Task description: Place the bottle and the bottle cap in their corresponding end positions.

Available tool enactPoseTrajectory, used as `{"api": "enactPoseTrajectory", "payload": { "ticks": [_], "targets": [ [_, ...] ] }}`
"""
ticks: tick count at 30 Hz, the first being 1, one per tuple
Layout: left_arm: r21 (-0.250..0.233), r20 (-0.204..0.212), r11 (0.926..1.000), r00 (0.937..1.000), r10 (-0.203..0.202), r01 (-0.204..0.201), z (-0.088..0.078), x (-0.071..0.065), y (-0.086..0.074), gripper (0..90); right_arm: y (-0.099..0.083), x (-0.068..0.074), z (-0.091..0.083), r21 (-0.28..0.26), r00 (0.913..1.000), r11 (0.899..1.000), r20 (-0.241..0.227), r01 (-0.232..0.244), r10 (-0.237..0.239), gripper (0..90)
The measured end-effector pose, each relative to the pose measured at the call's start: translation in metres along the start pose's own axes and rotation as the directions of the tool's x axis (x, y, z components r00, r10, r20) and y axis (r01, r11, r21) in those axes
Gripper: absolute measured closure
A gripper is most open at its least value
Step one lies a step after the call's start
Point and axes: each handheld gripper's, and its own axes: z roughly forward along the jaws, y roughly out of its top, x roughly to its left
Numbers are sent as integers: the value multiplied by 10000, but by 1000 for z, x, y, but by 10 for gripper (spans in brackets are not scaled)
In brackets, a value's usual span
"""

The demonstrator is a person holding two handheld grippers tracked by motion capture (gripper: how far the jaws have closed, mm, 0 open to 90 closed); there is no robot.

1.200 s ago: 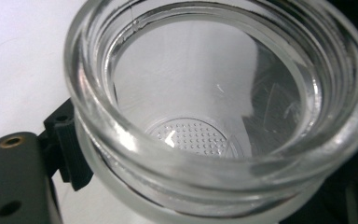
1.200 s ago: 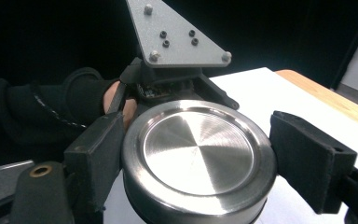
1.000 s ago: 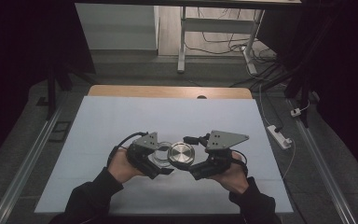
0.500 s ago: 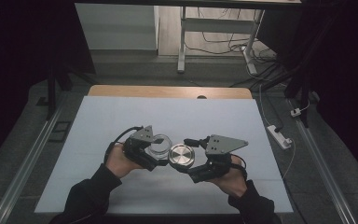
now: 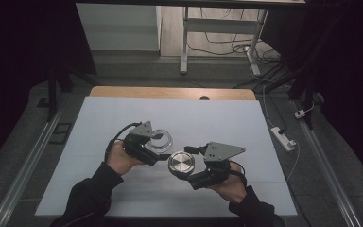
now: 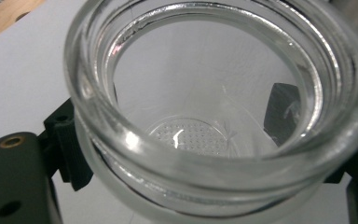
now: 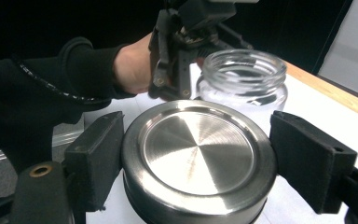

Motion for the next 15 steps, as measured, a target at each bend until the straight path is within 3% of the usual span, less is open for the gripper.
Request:
{"api": "enactPoseTrajectory", "payload": {
  "ticks": [15],
  "targets": [
    [-284, -329, 9995, 9994, -134, 125, 9, 17, 9, 151, -18, 2, 11, 256, 10000, 9997, 3, 3, -3, 195]
  ]
}}
